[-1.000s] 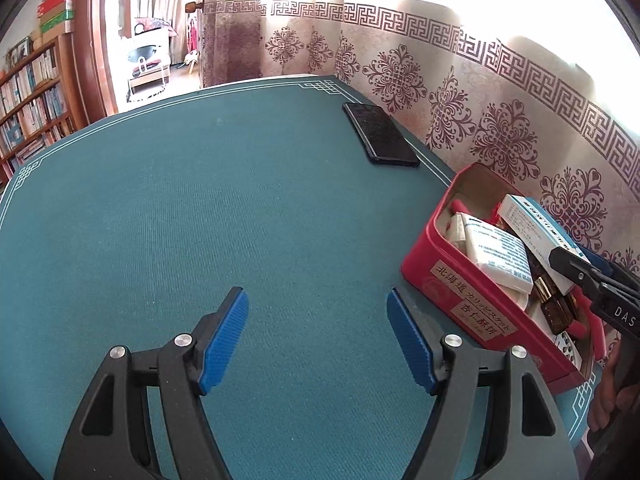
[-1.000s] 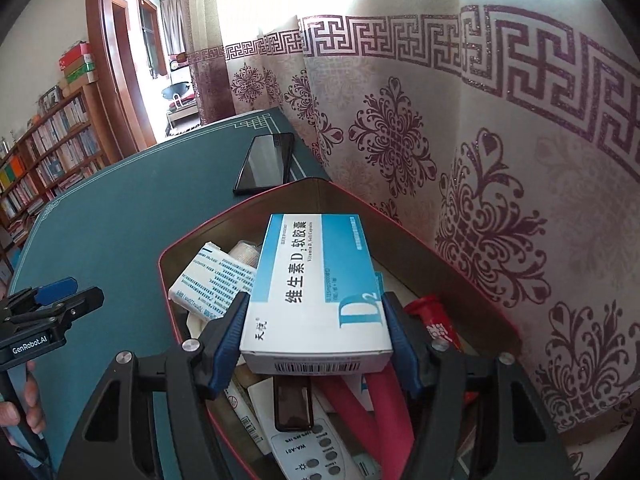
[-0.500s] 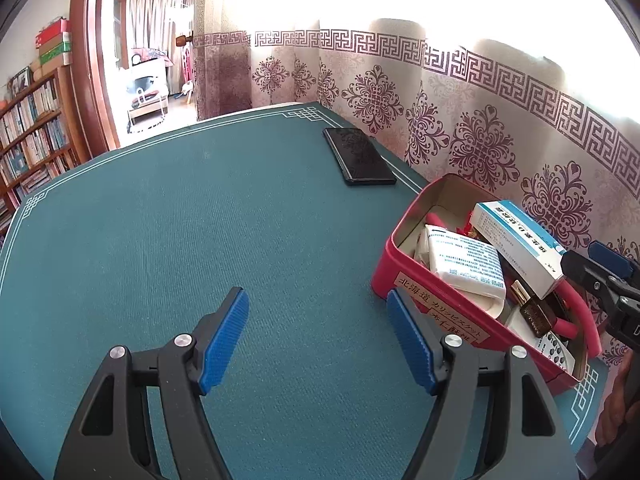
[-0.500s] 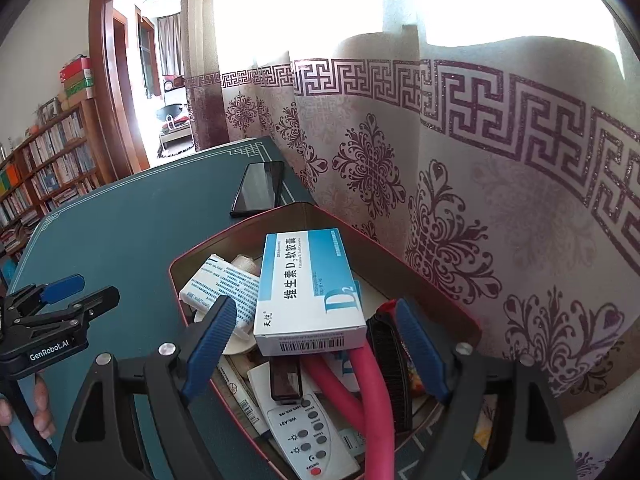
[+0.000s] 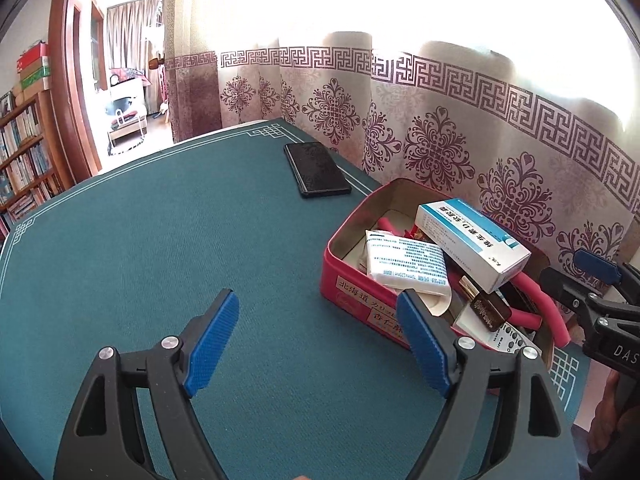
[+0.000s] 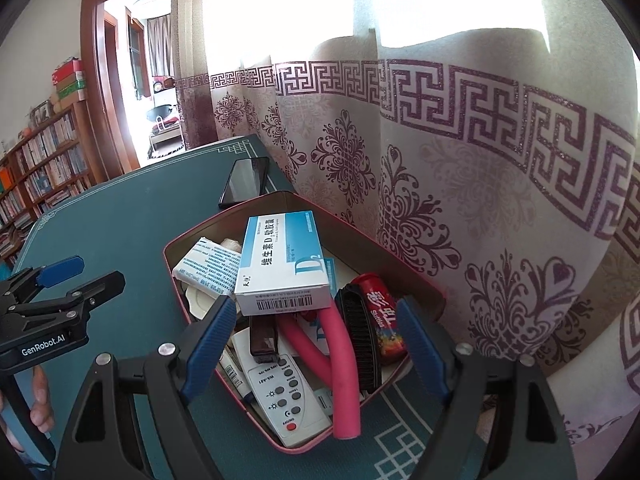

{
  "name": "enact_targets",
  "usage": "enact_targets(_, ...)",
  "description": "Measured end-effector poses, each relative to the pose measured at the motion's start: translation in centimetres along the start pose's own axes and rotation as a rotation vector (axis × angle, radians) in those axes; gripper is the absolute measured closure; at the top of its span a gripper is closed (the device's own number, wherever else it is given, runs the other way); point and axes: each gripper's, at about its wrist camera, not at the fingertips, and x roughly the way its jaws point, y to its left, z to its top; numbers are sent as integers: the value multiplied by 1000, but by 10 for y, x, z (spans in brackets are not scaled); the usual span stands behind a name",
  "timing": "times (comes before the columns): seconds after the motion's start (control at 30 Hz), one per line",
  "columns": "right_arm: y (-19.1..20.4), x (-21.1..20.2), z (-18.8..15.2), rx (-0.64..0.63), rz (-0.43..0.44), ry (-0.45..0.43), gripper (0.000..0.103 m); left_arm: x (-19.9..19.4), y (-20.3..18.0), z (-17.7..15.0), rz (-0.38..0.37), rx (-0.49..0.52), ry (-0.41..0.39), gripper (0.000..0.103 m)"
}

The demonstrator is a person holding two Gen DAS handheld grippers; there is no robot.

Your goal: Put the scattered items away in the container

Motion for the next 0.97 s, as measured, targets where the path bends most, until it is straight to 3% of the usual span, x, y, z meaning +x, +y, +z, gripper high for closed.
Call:
enact_targets(0.13,-7,0,-5,16,-8,11,18,-4,-16,-1,18,42,-13,19)
enact_targets(0.43,-16,-7,-10,27,-23,-4,18,-2,-33,-1,-106,18,28,19)
enact_targets(0.6,-21,-5,-11,39,-25,3,18,2,-45,-2,-96,37,46,12)
enact_targets(0.97,-33,-1,-14,70,-38,4,18,4,-66,-2,-120,79,28,12)
